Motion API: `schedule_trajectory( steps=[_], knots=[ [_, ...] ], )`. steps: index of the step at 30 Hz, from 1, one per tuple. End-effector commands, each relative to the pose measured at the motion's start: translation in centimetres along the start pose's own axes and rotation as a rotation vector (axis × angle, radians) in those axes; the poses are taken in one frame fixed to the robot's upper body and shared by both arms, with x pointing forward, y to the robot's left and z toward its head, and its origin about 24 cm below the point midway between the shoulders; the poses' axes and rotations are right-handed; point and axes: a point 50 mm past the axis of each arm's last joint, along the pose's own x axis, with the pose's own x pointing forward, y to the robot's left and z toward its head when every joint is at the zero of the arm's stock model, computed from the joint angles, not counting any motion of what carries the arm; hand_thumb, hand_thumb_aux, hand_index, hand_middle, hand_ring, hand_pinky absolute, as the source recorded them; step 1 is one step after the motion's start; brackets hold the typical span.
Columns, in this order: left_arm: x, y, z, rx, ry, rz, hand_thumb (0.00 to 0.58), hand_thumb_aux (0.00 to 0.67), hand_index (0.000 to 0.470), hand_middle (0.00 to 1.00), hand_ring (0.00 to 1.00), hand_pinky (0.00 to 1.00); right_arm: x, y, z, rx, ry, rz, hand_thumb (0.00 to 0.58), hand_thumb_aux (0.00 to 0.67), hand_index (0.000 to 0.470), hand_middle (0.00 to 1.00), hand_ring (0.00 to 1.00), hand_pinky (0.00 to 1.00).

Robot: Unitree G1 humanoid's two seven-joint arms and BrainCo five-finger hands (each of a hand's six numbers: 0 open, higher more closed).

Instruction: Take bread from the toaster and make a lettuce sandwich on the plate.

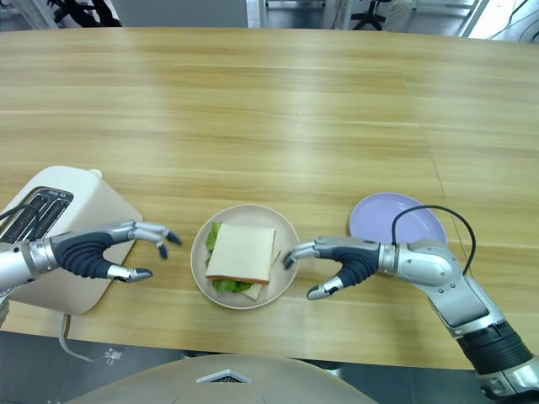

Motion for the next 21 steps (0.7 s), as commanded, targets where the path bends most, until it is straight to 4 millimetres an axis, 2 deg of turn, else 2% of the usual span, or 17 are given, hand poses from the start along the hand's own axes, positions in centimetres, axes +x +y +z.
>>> schedule_trajectory(
  steps=[1, 4, 6, 11, 14, 18, 21],
  knots=[
    [1.0, -2.0, -1.9, -0.067, 0.083, -0.177, 0.58, 0.67, 0.46, 1.0, 1.0, 1.0, 0.2, 1.9, -1.4, 0.061, 0.08, 0.136, 0.58, 0.67, 0.46, 1.0, 1.0, 1.0],
    [2.1, -3.5, -3.3, -0.073, 0.158, -0.272, 0.58, 0.67, 0.46, 1.0, 1.0, 1.0, 0.8, 3.4, -2.1, 0.082, 0.118, 0.235, 0.58, 0.67, 0.46, 1.0, 1.0, 1.0],
    [3.0, -4.7, -3.7, -0.12, 0.133, -0.331, 0.58, 0.67, 0.46, 1.0, 1.0, 1.0, 1.4, 4.2, -2.4, 0.088, 0.125, 0.282, 0.58, 0.67, 0.46, 1.0, 1.0, 1.0],
    [4.7, -6.8, -5.3, -0.194, 0.129, -0.435, 0.58, 0.67, 0.46, 1.0, 1.0, 1.0, 3.5, 4.9, -2.7, 0.071, 0.086, 0.312, 0.58, 0.67, 0.46, 1.0, 1.0, 1.0],
    [6.3, -7.3, -5.9, -0.218, 0.101, -0.429, 0.58, 0.67, 0.46, 1.0, 1.0, 1.0, 4.8, 4.5, -2.8, 0.022, 0.063, 0.273, 0.58, 0.67, 0.46, 1.0, 1.0, 1.0],
    [8.9, -7.9, -6.4, -0.192, 0.089, -0.393, 0.58, 0.67, 0.46, 1.0, 1.0, 1.0, 6.6, 2.8, -3.4, -0.117, 0.047, 0.157, 0.58, 0.67, 0.46, 1.0, 1.0, 1.0],
    [10.9, -7.3, -6.5, -0.163, 0.068, -0.292, 0.58, 0.67, 0.46, 1.0, 1.0, 1.0, 7.5, 1.8, -3.5, -0.182, 0.028, 0.065, 0.58, 0.67, 0.46, 1.0, 1.0, 1.0]
  ],
)
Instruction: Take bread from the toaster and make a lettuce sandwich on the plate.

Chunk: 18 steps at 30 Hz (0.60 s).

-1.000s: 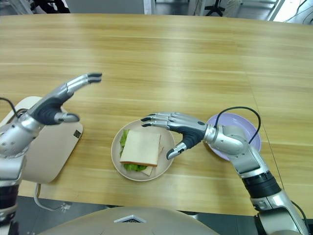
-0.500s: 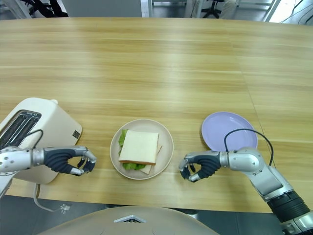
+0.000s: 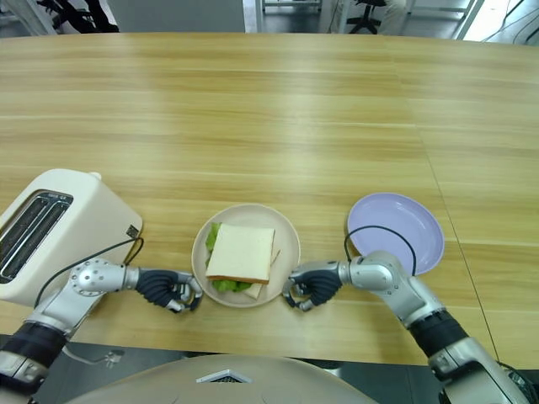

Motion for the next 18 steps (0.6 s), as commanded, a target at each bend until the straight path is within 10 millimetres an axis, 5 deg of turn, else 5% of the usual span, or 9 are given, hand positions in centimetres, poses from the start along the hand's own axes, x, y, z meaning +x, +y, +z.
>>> schedule_trajectory(
  steps=[1, 18],
  knots=[
    [2.3, 0.6, -0.7, 0.002, 0.022, 0.097, 0.58, 0.67, 0.46, 1.0, 1.0, 1.0, 0.9, -0.9, -0.6, -0.088, 0.011, -0.096, 0.58, 0.67, 0.46, 1.0, 1.0, 1.0],
    [8.1, 7.5, -1.7, -0.083, 0.085, 0.616, 0.58, 0.67, 0.46, 1.0, 1.0, 1.0, 4.6, -6.0, -5.9, -0.343, 0.289, -0.555, 0.58, 0.67, 0.46, 1.0, 1.0, 1.0]
  ],
)
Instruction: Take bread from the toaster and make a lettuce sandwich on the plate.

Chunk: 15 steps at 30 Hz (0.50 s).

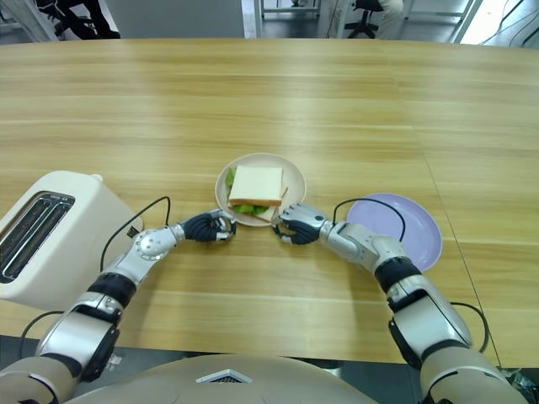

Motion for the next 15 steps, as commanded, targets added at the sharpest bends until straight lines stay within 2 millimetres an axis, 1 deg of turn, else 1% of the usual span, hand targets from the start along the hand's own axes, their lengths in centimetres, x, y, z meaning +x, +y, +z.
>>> schedule_trajectory(
  steps=[1, 4, 7, 9, 12, 15],
  knots=[
    [1.5, -1.0, -1.1, -0.028, 0.125, 0.057, 0.58, 0.67, 0.46, 1.0, 1.0, 1.0, 1.2, 1.0, -0.5, -0.049, 0.091, -0.033, 0.58, 0.67, 0.46, 1.0, 1.0, 1.0],
    [2.5, -0.8, -0.7, -0.015, 0.144, 0.111, 0.58, 0.67, 0.46, 1.0, 1.0, 1.0, 1.9, 1.0, -0.8, -0.069, 0.147, -0.072, 0.58, 0.67, 0.46, 1.0, 1.0, 1.0],
    [3.2, -0.2, -0.2, 0.019, 0.145, 0.198, 0.58, 0.67, 0.46, 1.0, 1.0, 1.0, 2.2, 0.7, -1.0, -0.075, 0.188, -0.132, 0.58, 0.67, 0.46, 1.0, 1.0, 1.0],
    [3.5, 0.5, 0.4, 0.027, 0.121, 0.285, 0.58, 0.67, 0.46, 1.0, 1.0, 1.0, 2.4, 0.3, -0.9, -0.074, 0.186, -0.166, 0.58, 0.67, 0.46, 1.0, 1.0, 1.0],
    [3.2, 2.1, 1.6, 0.103, 0.033, 0.428, 0.58, 0.67, 0.46, 1.0, 1.0, 1.0, 2.4, -0.4, -0.6, -0.074, 0.148, -0.227, 0.58, 0.67, 0.46, 1.0, 1.0, 1.0],
    [2.3, 3.1, 3.3, 0.155, -0.114, 0.502, 0.58, 0.67, 0.46, 1.0, 1.0, 1.0, 1.9, -2.3, -0.1, -0.075, 0.081, -0.339, 0.58, 0.67, 0.46, 1.0, 1.0, 1.0]
  ],
)
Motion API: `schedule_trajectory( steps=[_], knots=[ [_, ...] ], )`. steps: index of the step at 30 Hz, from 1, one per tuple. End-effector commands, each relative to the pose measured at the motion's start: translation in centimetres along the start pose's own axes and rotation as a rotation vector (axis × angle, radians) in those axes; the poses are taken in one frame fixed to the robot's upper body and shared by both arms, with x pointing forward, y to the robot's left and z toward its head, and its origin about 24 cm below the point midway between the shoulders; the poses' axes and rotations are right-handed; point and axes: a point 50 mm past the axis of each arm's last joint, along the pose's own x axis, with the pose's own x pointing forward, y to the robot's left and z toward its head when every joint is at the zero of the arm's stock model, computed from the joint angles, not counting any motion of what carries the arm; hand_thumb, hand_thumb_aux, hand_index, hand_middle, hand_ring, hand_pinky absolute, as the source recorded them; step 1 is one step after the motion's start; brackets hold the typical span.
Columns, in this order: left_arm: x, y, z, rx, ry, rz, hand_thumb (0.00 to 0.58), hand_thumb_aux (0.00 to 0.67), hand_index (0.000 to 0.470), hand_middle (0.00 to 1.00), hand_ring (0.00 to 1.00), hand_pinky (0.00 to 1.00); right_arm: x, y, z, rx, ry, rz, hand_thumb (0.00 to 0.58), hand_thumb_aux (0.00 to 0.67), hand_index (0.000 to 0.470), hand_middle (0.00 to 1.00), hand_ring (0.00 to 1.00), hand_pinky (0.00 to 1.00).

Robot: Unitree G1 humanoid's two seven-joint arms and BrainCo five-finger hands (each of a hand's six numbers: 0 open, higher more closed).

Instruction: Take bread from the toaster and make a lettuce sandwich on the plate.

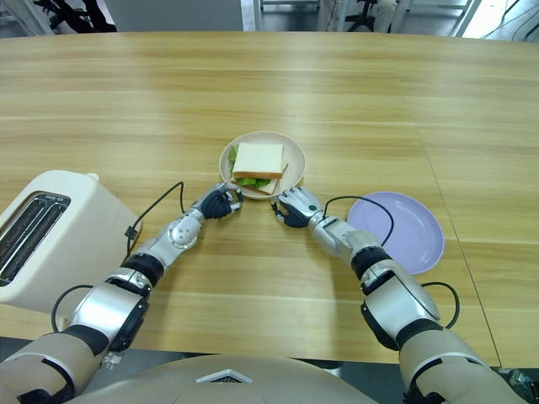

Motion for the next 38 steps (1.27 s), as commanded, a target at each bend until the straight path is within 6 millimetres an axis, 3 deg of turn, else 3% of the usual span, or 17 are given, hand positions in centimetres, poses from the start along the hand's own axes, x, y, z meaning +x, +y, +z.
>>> schedule_trajectory(
  steps=[1, 4, 5, 6, 7, 8, 9, 10, 11, 12, 13, 19, 38],
  knots=[
    [-0.7, 1.9, 2.1, 0.047, -0.206, 0.094, 0.58, 0.67, 0.46, 1.0, 1.0, 1.0, -0.1, -3.0, 0.6, 0.031, -0.094, -0.172, 0.58, 0.67, 0.46, 1.0, 1.0, 1.0],
    [-2.4, 3.2, 4.5, 0.058, -0.398, 0.132, 0.58, 0.67, 0.46, 1.0, 1.0, 1.0, -1.0, -6.0, 1.9, 0.083, -0.204, -0.326, 0.58, 0.67, 0.46, 1.0, 1.0, 1.0],
    [-3.2, 3.6, 5.3, 0.053, -0.461, 0.142, 0.558, 0.539, 0.37, 1.0, 1.0, 1.0, -1.4, -7.0, 2.5, 0.097, -0.238, -0.378, 0.58, 0.67, 0.46, 1.0, 1.0, 1.0],
    [-4.0, 3.9, 6.1, 0.044, -0.509, 0.153, 0.534, 0.481, 0.33, 1.0, 1.0, 1.0, -1.9, -7.9, 3.1, 0.111, -0.271, -0.42, 0.58, 0.67, 0.46, 0.98, 0.98, 0.98],
    [-4.8, 4.3, 6.7, 0.036, -0.549, 0.169, 0.534, 0.481, 0.33, 1.0, 1.0, 1.0, -2.3, -8.7, 3.6, 0.125, -0.301, -0.461, 0.58, 0.67, 0.46, 0.98, 0.98, 0.98],
    [-5.5, 4.6, 7.3, 0.026, -0.58, 0.186, 0.489, 0.405, 0.278, 1.0, 1.0, 1.0, -2.7, -9.4, 4.1, 0.14, -0.325, -0.499, 0.58, 0.67, 0.46, 0.89, 0.89, 0.89],
    [-6.1, 5.1, 7.8, 0.005, -0.604, 0.206, 0.468, 0.376, 0.258, 1.0, 1.0, 1.0, -3.2, -10.1, 4.7, 0.167, -0.357, -0.538, 0.58, 0.67, 0.46, 0.78, 0.78, 0.78],
    [-6.6, 5.4, 8.2, -0.017, -0.62, 0.222, 0.468, 0.376, 0.258, 1.0, 1.0, 1.0, -3.7, -10.7, 5.2, 0.198, -0.389, -0.57, 0.58, 0.67, 0.46, 0.78, 0.78, 0.78],
    [-7.1, 5.8, 8.6, -0.036, -0.637, 0.242, 0.322, 0.223, 0.153, 0.72, 0.72, 0.72, -4.1, -11.1, 5.7, 0.232, -0.414, -0.601, 0.349, 0.247, 0.17, 0.19, 0.19, 0.19],
    [-7.5, 6.2, 8.9, -0.066, -0.646, 0.267, 0.062, 0.037, 0.025, 0.09, 0.09, 0.09, -4.4, -11.5, 6.0, 0.27, -0.431, -0.63, 0.0, 0.0, 0.0, 0.0, 0.0, 0.0],
    [-7.8, 6.6, 9.2, -0.095, -0.653, 0.288, 0.0, 0.0, 0.0, 0.0, 0.0, 0.0, -4.6, -11.7, 6.2, 0.304, -0.438, -0.648, 0.0, 0.0, 0.0, 0.0, 0.0, 0.0],
    [-8.0, 8.1, 9.8, -0.21, -0.662, 0.349, 0.0, 0.0, 0.0, 0.0, 0.0, 0.0, -4.3, -11.3, 5.6, 0.43, -0.384, -0.654, 0.0, 0.0, 0.0, 0.0, 0.0, 0.0],
    [-7.3, 7.2, 9.3, -0.25, -0.622, 0.339, 0.0, 0.0, 0.0, 0.0, 0.0, 0.0, -3.6, -10.8, 5.9, 0.512, -0.389, -0.667, 0.0, 0.0, 0.0, 0.0, 0.0, 0.0]
  ],
)
